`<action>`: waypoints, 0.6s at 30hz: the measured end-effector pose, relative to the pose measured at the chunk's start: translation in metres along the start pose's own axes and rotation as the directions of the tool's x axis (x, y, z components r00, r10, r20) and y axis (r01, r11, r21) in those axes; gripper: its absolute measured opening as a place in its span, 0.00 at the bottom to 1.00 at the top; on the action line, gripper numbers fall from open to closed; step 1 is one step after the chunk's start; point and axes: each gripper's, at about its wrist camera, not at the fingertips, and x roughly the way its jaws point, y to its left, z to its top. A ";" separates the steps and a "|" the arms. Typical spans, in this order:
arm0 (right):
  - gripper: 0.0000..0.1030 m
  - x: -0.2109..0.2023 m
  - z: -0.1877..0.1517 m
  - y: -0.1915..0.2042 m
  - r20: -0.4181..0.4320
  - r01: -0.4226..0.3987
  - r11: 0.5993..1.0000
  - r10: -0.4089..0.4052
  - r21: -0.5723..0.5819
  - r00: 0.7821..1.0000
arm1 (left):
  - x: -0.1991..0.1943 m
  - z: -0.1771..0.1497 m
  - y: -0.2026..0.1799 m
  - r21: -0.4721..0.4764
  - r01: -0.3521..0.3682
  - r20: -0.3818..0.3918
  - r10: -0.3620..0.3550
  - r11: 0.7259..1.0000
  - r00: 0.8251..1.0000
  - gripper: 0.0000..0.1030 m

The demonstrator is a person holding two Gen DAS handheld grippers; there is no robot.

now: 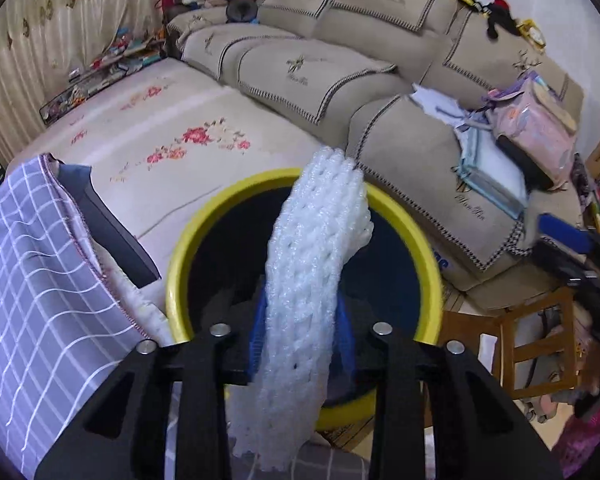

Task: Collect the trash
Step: 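Carry the white foam net with the left gripper into the bin and release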

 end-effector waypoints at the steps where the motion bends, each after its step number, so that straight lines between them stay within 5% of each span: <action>1: 0.54 0.000 0.000 -0.002 0.000 0.003 1.000 -0.003 0.004 1.000 | 0.006 0.001 0.000 -0.006 -0.008 -0.005 0.008 1.000 1.000 0.37; 3: 0.55 0.000 -0.001 -0.007 -0.002 0.010 1.000 -0.010 0.011 1.000 | 0.018 0.001 0.000 -0.007 -0.020 -0.016 0.019 1.000 1.000 0.62; 5: 0.55 0.001 -0.002 -0.010 -0.010 0.011 1.000 -0.010 0.016 1.000 | 0.026 0.004 0.001 -0.011 -0.036 -0.016 0.036 0.999 0.999 0.71; 10: 0.55 0.004 -0.005 -0.005 -0.017 -0.002 1.000 0.003 0.015 1.000 | 0.020 0.003 0.011 -0.052 -0.013 -0.001 0.013 0.999 1.000 0.76; 13: 0.56 0.004 -0.005 0.001 -0.019 -0.009 1.000 0.009 0.009 1.000 | 0.004 0.001 0.010 -0.039 -0.010 0.025 0.011 0.999 1.000 0.91; 18: 0.56 -0.001 -0.006 0.007 -0.009 -0.012 1.000 0.012 0.004 1.000 | -0.015 -0.001 0.014 -0.066 0.007 0.044 -0.004 0.998 0.999 0.92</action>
